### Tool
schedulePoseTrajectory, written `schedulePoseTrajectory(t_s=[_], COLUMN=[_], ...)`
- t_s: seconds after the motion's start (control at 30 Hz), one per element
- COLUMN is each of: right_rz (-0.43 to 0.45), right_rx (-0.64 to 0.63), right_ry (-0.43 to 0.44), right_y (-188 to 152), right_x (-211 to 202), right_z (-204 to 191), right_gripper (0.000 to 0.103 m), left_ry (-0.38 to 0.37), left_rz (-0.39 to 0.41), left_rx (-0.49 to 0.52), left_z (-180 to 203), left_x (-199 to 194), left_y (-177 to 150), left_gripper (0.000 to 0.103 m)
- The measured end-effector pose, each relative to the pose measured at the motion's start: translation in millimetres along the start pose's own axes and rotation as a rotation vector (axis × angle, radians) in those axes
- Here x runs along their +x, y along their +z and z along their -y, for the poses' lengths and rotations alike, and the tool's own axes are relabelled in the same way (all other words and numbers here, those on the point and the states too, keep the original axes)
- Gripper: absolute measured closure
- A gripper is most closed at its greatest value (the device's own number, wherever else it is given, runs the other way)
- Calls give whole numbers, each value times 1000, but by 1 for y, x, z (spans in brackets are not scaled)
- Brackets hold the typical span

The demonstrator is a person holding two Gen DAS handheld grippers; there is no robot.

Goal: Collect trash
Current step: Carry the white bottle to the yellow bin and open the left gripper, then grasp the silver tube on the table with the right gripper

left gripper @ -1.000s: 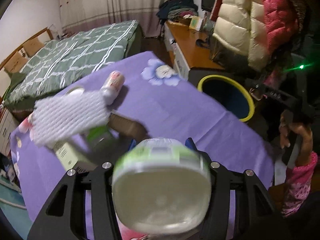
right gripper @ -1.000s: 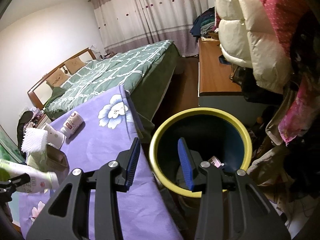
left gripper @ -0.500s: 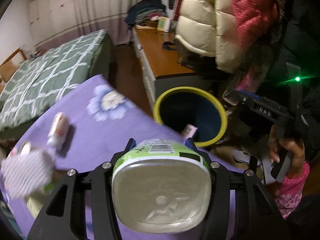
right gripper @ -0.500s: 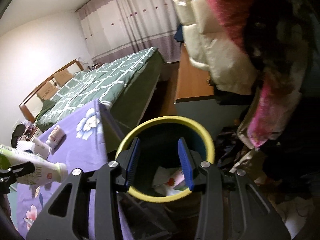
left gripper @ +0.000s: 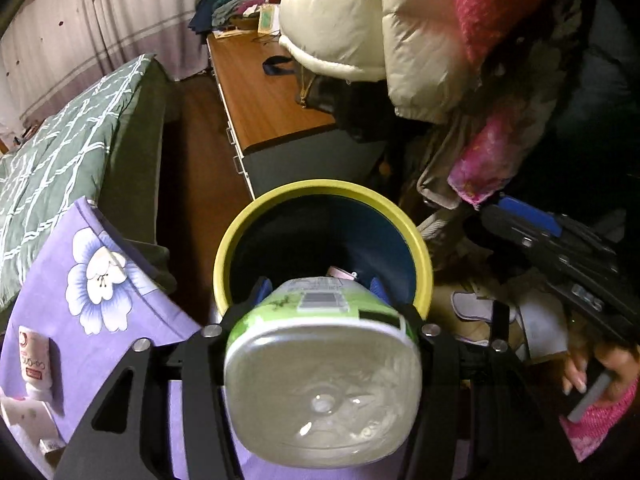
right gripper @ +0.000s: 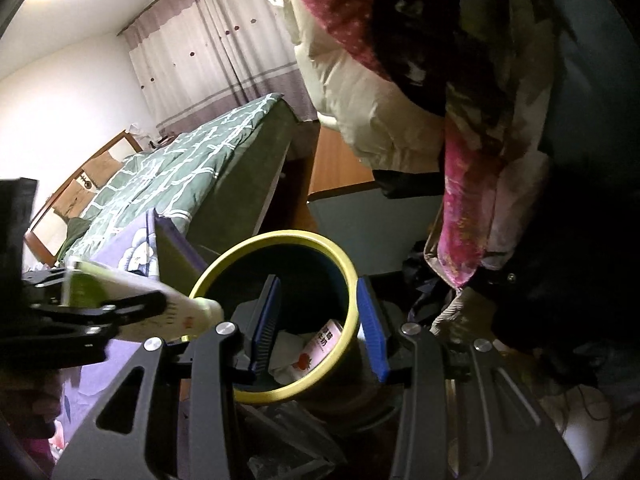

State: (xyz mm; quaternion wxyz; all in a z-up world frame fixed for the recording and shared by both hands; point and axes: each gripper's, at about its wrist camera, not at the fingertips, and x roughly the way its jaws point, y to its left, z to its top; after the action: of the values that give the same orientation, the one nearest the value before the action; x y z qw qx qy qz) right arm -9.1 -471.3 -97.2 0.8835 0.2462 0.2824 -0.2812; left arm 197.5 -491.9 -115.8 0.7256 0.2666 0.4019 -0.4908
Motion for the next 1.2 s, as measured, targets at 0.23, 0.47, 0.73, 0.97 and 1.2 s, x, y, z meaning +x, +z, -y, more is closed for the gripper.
schedulePoseTrajectory(t_s=[0.23, 0.47, 0.73, 0.97, 1.2], right_rz=[-2, -16, -66, -154, -254], right_rx=[-16, -76, -199, -356, -553], right_ry=[13, 43, 113, 215, 380], right_y=[-3, -9, -33, -77, -134], right_x=[-1, -5, -2, 5, -6], right_z=[-10, -42, -109, -194, -277], right_gripper=[59, 57, 55, 54, 54], left_ry=[50, 154, 325, 561, 764], left_rz=[84, 246, 374, 417, 440], left_rx=[-11, -115, -384, -650, -885], left_z=[-6, -41, -130, -215, -276], left_x=[-39, -120, -204, -249, -267], left_y=[-12, -67, -178, -299, -397], left_gripper=[24, 10, 7, 6, 5])
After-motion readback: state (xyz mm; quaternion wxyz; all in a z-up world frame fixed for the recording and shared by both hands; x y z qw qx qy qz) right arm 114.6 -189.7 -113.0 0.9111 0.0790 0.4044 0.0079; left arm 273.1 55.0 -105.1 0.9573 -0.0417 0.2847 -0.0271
